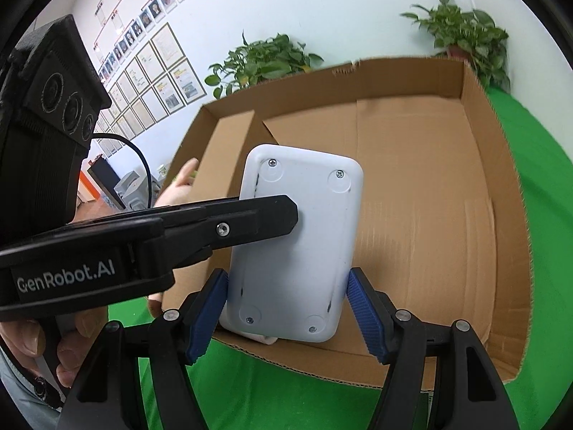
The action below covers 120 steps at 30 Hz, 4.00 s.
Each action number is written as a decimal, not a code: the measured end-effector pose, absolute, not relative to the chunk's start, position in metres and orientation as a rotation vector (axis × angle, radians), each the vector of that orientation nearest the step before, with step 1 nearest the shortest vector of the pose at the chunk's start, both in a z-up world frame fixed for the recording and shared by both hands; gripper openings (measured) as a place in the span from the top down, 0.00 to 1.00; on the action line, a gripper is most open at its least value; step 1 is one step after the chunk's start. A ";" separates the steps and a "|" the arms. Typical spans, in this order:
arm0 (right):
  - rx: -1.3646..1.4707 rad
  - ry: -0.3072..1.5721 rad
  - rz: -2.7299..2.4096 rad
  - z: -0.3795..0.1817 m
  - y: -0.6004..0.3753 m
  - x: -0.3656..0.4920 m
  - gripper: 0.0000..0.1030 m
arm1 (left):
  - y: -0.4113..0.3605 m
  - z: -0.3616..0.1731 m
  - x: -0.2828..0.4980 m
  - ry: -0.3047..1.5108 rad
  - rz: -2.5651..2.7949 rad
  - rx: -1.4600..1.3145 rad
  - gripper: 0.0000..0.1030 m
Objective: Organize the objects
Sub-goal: 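Lift the device and carry it over the tray beside the hair dryer, then lower the device upright into the tray and open the right tool, then withdraw the right tool and move it to the white medicine box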
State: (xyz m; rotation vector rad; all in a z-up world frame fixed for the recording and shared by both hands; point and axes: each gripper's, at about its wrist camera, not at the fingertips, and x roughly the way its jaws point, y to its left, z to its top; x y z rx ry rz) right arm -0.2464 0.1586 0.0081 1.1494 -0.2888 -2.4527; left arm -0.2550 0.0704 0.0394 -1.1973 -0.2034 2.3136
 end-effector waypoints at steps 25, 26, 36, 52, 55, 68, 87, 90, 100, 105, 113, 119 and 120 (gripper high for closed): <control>1.412 -0.347 -2.287 -0.083 0.150 -0.280 0.28 | 0.079 -0.037 -0.286 -0.166 2.268 -1.490 0.76; 1.411 -0.354 -2.280 -0.083 0.150 -0.280 0.26 | 0.078 -0.036 -0.286 -0.154 2.270 -1.495 0.76; 1.369 -0.399 -2.279 -0.082 0.150 -0.279 0.19 | 0.049 0.007 -0.270 -0.188 2.382 -1.361 0.76; 1.397 -0.288 -2.368 -0.081 0.133 -0.277 0.15 | 0.014 0.035 -0.210 -0.028 2.736 -1.035 0.41; 1.259 -0.132 -2.564 -0.060 0.129 -0.254 0.00 | 0.013 0.044 -0.182 0.055 2.921 -0.852 0.15; 0.815 0.104 -2.829 -0.008 0.147 -0.108 0.00 | 0.023 0.036 -0.142 0.131 3.089 -0.795 0.15; 0.686 0.043 -2.897 0.020 0.165 -0.088 0.31 | 0.023 0.032 -0.125 0.037 3.073 -0.780 0.50; 0.594 -0.007 -2.921 0.022 0.172 -0.081 0.00 | 0.017 0.034 -0.122 -0.040 3.088 -0.749 0.02; 0.601 -0.031 -2.911 0.023 0.189 -0.070 0.00 | 0.024 0.034 -0.123 0.043 3.103 -0.768 0.02; 0.621 -0.022 -2.894 0.020 0.193 -0.067 0.00 | 0.027 0.034 -0.122 0.057 3.101 -0.772 0.02; 0.749 -0.029 -2.852 0.006 0.217 -0.058 0.00 | 0.026 0.031 -0.124 0.120 3.097 -0.783 0.02; 1.018 0.009 -2.944 -0.021 0.265 -0.044 0.00 | 0.024 0.020 -0.121 0.064 2.986 -0.845 0.02; 1.081 0.019 -2.922 -0.028 0.270 -0.043 0.00 | 0.024 0.017 -0.120 0.056 2.966 -0.858 0.02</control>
